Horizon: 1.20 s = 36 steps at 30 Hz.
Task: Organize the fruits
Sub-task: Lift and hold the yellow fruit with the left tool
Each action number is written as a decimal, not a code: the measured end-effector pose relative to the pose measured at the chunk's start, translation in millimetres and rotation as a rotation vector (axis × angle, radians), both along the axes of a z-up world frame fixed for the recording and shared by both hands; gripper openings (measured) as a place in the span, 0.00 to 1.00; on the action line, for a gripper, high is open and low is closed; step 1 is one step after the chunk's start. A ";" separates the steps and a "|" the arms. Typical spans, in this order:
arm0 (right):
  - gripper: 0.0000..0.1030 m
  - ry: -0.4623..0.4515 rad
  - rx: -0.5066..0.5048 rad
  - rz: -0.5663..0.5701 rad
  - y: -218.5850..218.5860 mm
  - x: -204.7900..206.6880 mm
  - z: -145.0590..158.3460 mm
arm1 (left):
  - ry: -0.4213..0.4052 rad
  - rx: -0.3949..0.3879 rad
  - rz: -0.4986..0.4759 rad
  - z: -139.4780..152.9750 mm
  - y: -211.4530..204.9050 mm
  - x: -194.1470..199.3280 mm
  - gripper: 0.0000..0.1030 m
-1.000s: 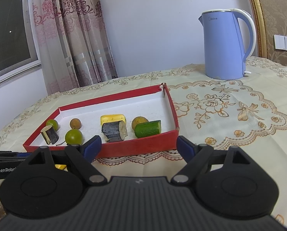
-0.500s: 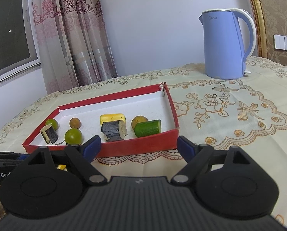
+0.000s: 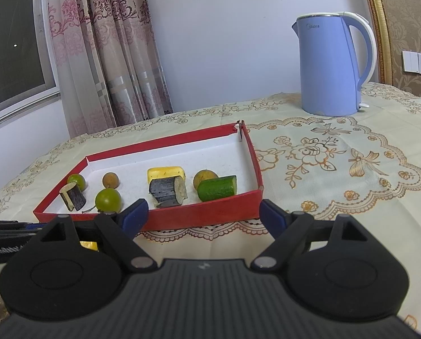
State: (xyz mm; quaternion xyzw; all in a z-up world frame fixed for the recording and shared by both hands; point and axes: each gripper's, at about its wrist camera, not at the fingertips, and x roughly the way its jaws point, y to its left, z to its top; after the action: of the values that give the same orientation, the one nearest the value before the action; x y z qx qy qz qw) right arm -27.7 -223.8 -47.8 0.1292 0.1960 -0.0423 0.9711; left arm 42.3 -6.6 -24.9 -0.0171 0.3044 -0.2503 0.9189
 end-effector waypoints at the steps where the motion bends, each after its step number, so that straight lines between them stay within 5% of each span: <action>1: 0.82 0.000 -0.001 0.000 -0.1 0.0 0.0 | 0.014 -0.008 0.006 -0.6 0.7 2.6 0.31; 4: 0.82 0.001 -0.001 0.001 0.4 -0.1 0.2 | 0.038 0.006 0.000 -4.5 -1.4 5.5 0.42; 9: 0.82 0.003 -0.003 0.004 1.4 -0.1 0.2 | 0.017 0.020 0.001 -6.4 -6.2 4.7 0.42; 11: 0.82 0.002 -0.003 0.004 1.8 -0.4 0.6 | 0.008 0.035 0.018 -7.8 -6.4 5.0 0.31; 18: 0.82 0.002 -0.004 0.003 1.9 -0.5 0.8 | -0.009 0.039 0.022 -8.2 -5.0 3.6 0.28; 23: 0.82 0.002 -0.003 0.003 1.7 -0.3 0.8 | -0.058 0.007 0.038 -0.8 -0.5 -2.3 0.08; 30: 0.82 0.003 -0.003 0.004 1.6 -0.1 1.0 | -0.047 0.028 0.021 0.1 1.8 -0.1 0.08; 33: 0.82 0.003 -0.003 0.004 1.3 -0.4 1.2 | -0.053 0.031 -0.012 -0.2 1.4 -3.4 0.17; 36: 0.82 0.002 -0.006 0.004 1.1 -1.2 1.6 | -0.034 -0.002 -0.038 -0.9 1.3 -2.5 0.47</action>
State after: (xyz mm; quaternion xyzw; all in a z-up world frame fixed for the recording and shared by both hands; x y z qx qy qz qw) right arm -28.9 -222.7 -46.2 0.1261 0.1969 -0.0409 0.9714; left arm 39.9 -5.3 -25.7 -0.0079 0.2887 -0.2683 0.9190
